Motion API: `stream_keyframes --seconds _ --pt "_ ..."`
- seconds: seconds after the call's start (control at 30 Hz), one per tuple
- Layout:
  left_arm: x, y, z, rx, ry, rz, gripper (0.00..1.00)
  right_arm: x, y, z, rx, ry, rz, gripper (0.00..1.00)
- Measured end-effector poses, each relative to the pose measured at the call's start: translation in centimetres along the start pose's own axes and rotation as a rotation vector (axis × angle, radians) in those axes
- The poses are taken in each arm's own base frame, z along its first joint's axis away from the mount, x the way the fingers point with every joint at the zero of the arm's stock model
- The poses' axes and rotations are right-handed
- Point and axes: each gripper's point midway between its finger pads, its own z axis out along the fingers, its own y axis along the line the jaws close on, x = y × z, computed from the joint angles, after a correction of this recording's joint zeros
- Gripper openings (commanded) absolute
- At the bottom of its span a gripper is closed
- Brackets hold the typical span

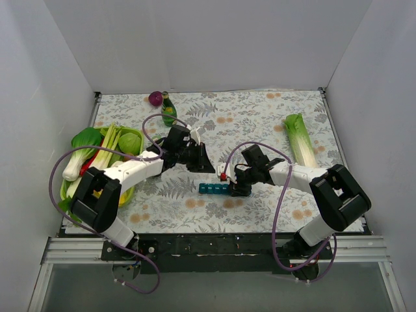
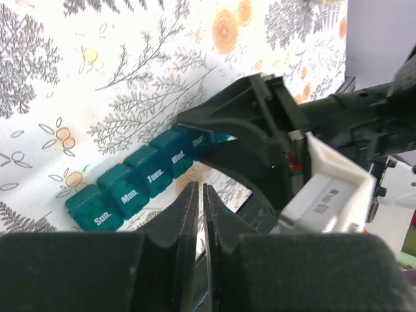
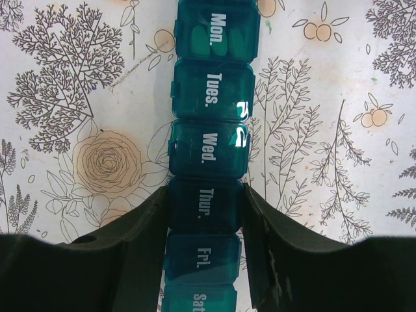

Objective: Sort the pills into containers

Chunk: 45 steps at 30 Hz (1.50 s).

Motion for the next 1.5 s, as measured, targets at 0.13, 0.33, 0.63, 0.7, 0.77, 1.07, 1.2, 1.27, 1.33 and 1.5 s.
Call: stream_keyframes --seconds 0.13,0.33,0.63,0.7,0.77,1.07,1.2,1.27,1.33,1.5 --pt "-1.0 -0.7 -0.3 0.002 -0.029 0.016 0.03 0.0 0.0 0.0 0.0 0.0 0.0 0.23" --pt "0.4 1.2 0.5 -0.047 0.022 -0.025 0.01 0.0 0.0 0.0 0.0 0.0 0.001 0.23" --pt "5.2 5.1 3.1 -0.101 0.191 -0.126 0.01 0.0 0.0 0.1 -0.001 0.001 0.008 0.22" --pt "5.2 5.0 3.2 -0.098 0.189 -0.123 0.01 0.0 0.0 0.1 -0.001 0.001 0.008 0.22" --pt "5.1 5.0 3.1 -0.098 0.188 -0.122 0.02 0.0 0.0 0.1 -0.001 0.001 0.008 0.22" --pt "3.4 3.4 1.2 -0.116 0.096 -0.076 0.06 -0.1 -0.1 0.1 0.001 -0.001 0.007 0.24" --pt "1.6 0.4 -0.5 -0.043 0.025 -0.039 0.05 -0.1 -0.1 0.1 0.001 -0.001 0.008 0.24" --pt "0.9 -0.9 -0.8 -0.006 0.004 -0.024 0.04 -0.1 -0.2 0.1 0.001 -0.001 0.01 0.24" --pt "0.6 -1.4 -0.8 0.015 -0.002 -0.02 0.04 -0.1 -0.2 0.1 0.001 -0.001 0.01 0.24" --pt "1.5 0.2 0.4 -0.011 0.035 -0.047 0.02 -0.1 -0.2 0.1 0.001 0.0 0.01 0.24"
